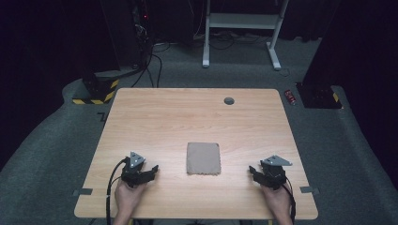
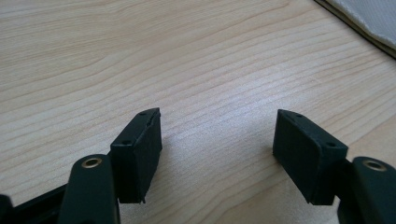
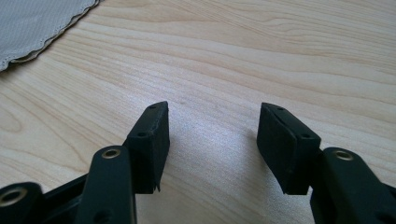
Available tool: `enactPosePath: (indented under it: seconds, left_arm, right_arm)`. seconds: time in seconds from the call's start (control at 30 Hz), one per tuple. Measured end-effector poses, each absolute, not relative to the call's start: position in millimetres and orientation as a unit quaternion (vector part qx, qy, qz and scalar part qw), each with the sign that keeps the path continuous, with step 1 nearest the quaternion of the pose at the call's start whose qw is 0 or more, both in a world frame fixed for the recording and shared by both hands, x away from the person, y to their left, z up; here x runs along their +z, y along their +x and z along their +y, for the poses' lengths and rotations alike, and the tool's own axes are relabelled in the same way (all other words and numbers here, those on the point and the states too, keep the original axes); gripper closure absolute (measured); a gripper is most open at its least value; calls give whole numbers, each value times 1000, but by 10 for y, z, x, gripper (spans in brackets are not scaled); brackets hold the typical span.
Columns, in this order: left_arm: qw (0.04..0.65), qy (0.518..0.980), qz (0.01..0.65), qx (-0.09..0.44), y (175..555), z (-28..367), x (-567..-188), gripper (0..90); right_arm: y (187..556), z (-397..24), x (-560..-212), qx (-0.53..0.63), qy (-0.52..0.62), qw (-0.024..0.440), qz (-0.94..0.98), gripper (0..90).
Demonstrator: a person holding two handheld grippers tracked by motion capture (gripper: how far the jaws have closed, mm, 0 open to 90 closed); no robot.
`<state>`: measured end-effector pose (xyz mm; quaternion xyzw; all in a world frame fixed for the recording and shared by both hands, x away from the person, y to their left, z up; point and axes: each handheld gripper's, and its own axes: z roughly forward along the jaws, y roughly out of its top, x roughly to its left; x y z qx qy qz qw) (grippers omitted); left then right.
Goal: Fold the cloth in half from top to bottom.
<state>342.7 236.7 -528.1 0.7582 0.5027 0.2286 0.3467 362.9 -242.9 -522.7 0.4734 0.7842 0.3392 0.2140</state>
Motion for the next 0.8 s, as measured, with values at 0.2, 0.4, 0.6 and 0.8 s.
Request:
enactPosePath:
  seconds: [0.2, 0.4, 0.6, 0.8]
  left_arm:
    - [347, 760, 501, 228, 3429, 2368, -5280, 319]
    - [347, 760, 500, 227, 3429, 2366, -5281, 313]
    - [347, 761, 499, 227, 3430, 2367, -5281, 309]
    - [346, 762, 499, 227, 3431, 2366, -5281, 306]
  right_arm:
    - [3630, -2430, -5227, 339, 474, 214, 784, 432]
    - [3630, -2430, -5227, 339, 474, 214, 784, 431]
    - [3630, -2430, -5227, 339, 474, 214, 784, 431]
    - [3630, -2430, -5227, 339, 474, 214, 784, 427]
